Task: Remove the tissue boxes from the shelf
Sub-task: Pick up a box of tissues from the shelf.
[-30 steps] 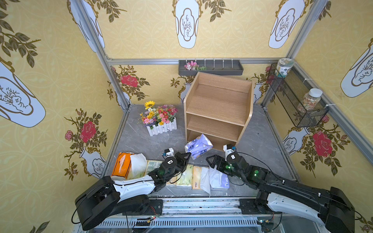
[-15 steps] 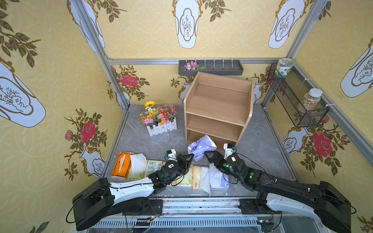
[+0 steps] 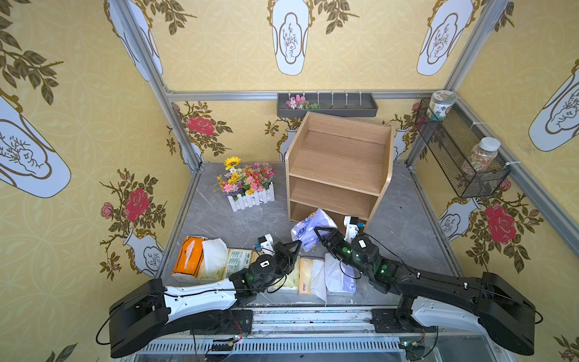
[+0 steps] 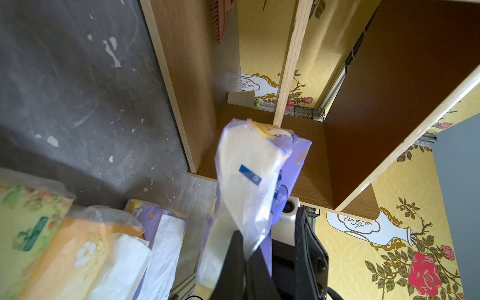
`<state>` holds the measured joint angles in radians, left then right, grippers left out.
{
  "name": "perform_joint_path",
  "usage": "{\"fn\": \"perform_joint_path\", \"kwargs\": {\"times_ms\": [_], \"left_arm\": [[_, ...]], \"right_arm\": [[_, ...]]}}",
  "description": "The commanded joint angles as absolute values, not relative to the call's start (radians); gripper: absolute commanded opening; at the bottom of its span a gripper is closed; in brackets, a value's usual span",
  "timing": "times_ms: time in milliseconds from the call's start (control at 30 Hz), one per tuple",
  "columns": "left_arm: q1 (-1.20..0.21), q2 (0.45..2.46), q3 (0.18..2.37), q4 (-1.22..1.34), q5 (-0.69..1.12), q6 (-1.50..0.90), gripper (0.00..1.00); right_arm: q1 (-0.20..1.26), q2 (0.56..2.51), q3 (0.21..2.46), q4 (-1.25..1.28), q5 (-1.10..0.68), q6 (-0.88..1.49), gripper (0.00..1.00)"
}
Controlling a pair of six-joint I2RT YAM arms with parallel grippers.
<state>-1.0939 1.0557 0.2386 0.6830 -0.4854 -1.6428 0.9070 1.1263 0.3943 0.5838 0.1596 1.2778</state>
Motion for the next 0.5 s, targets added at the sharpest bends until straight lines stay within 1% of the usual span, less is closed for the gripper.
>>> {"fn": "perform_joint_path", "kwargs": {"times_ms": [0,133,267,367,433,467], "left_arm": [[-1.102,1.058,0.231,0.706,-0.516,-1.649,0.0],[-1.108,1.059,0.232,0.705,-0.523,-1.65,0.0],[-1.112,1.061,0.231,0.706,-0.527,-1.648,0.0],[-1.113,1.068,0.233,0.706,-0.528,-1.649,0.0],[-1.115,1.071,0.232,0.705,-0.528,-1.648,0.07],[-1.115,1.072,0.232,0.704,-0.53,-1.646,0.16]], "right_arm": [[0.896,1.134,0.404,0.662,0.136,1.27,0.65],[0.879,1.137,0.407,0.666,0.121,1.268,0.51],[0.869,1.14,0.42,0.655,0.104,1.255,0.39],[0.869,1.137,0.444,0.599,0.101,1.239,0.32],[0.869,1.136,0.452,0.583,0.097,1.224,0.29],[0.869,1.134,0.457,0.571,0.097,1.218,0.27]]}}
